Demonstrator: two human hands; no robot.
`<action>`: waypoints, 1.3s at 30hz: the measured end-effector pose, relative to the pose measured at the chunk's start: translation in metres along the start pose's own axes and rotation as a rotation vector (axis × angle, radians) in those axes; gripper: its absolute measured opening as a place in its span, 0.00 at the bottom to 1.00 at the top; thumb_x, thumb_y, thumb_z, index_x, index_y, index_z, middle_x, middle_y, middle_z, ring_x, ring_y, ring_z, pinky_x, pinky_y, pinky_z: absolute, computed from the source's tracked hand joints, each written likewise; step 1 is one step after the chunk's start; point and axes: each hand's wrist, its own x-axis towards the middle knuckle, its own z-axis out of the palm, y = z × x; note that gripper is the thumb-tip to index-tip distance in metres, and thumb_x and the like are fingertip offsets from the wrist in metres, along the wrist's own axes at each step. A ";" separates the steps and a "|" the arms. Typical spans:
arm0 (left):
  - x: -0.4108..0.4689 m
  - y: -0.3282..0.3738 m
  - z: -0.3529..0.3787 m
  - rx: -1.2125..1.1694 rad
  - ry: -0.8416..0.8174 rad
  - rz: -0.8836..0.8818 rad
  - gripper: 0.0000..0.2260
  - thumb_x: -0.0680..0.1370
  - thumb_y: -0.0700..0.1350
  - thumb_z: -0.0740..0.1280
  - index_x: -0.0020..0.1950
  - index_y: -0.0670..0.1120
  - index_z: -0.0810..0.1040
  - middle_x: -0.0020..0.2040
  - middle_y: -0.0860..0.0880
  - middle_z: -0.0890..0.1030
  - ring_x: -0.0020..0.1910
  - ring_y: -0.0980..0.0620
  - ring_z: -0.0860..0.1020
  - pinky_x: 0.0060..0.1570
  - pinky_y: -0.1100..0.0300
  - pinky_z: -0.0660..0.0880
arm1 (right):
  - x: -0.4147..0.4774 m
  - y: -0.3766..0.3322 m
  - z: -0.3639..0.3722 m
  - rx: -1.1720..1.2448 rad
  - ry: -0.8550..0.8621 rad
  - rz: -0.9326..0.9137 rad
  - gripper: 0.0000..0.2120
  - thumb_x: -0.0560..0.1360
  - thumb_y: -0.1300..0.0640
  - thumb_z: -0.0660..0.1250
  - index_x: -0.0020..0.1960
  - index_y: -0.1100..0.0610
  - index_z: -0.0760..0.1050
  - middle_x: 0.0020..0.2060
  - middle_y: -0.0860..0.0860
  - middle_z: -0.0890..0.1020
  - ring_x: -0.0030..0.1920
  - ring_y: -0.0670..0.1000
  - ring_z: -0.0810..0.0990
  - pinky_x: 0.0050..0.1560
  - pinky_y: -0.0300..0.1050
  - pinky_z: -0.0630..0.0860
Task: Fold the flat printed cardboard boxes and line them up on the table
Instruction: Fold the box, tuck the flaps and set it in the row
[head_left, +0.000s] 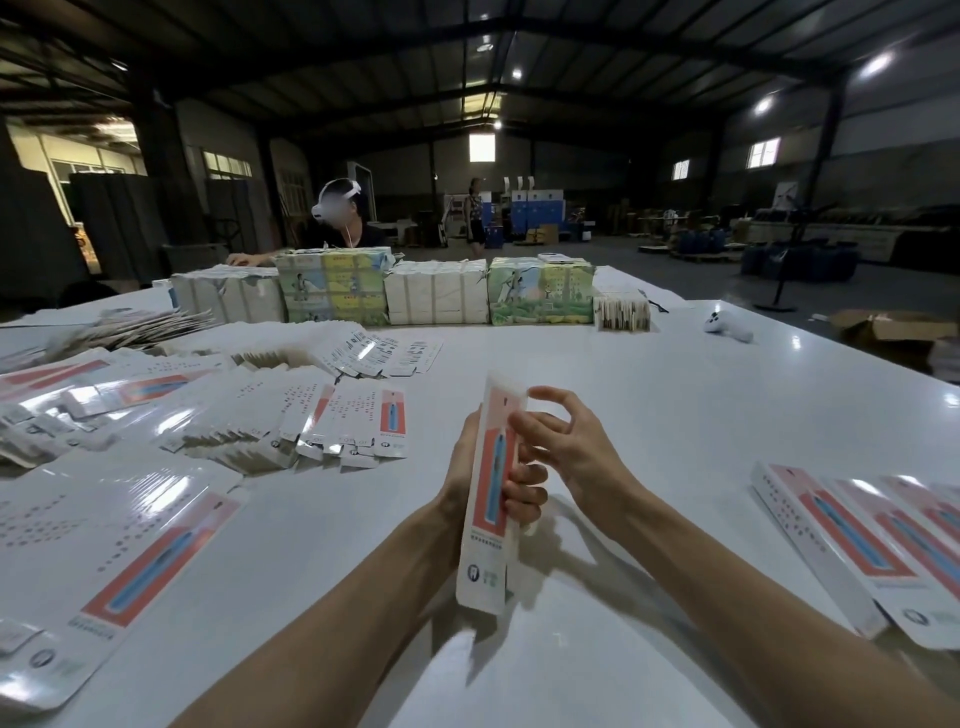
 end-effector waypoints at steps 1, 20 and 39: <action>-0.001 -0.001 -0.001 -0.049 -0.014 -0.018 0.26 0.83 0.65 0.52 0.40 0.46 0.72 0.26 0.49 0.74 0.21 0.54 0.74 0.22 0.64 0.75 | -0.001 0.001 0.002 -0.007 -0.008 -0.009 0.28 0.74 0.46 0.78 0.68 0.52 0.70 0.52 0.56 0.88 0.51 0.56 0.88 0.55 0.52 0.84; 0.013 -0.018 0.000 0.661 0.184 0.541 0.53 0.68 0.56 0.81 0.79 0.70 0.45 0.72 0.47 0.71 0.58 0.49 0.83 0.49 0.58 0.84 | -0.007 -0.006 -0.010 -0.088 0.130 -0.054 0.16 0.80 0.47 0.72 0.66 0.44 0.76 0.50 0.45 0.88 0.49 0.51 0.89 0.42 0.46 0.85; 0.005 -0.012 -0.005 0.668 0.192 0.328 0.44 0.67 0.46 0.77 0.76 0.60 0.56 0.58 0.40 0.79 0.44 0.46 0.87 0.41 0.57 0.83 | -0.001 0.006 -0.013 -0.178 0.115 0.027 0.17 0.82 0.38 0.66 0.61 0.51 0.76 0.49 0.50 0.87 0.46 0.52 0.88 0.45 0.45 0.85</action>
